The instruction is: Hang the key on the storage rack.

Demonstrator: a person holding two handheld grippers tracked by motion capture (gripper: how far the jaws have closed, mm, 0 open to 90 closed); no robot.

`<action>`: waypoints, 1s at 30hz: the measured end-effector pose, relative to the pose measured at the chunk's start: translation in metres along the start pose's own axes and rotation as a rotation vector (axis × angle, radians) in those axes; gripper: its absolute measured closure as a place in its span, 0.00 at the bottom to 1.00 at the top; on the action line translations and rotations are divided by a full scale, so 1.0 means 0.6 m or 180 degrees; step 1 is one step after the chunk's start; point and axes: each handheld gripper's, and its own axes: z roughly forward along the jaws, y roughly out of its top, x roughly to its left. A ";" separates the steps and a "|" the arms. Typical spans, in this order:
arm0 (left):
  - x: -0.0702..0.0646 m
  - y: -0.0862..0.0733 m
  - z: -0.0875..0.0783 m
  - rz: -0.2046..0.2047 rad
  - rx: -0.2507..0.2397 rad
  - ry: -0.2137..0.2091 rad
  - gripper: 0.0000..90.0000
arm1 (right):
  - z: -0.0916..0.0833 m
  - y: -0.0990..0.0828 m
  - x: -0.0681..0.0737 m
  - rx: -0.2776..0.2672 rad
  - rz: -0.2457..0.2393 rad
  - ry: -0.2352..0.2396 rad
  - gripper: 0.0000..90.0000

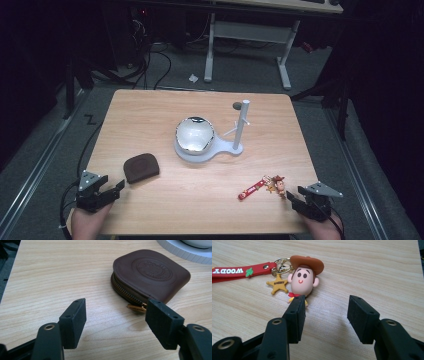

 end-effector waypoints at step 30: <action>-0.005 0.003 -0.002 0.0146 0.0003 -0.0157 0.36 | 0.003 0.018 0.008 0.0231 0.0053 0.0065 0.49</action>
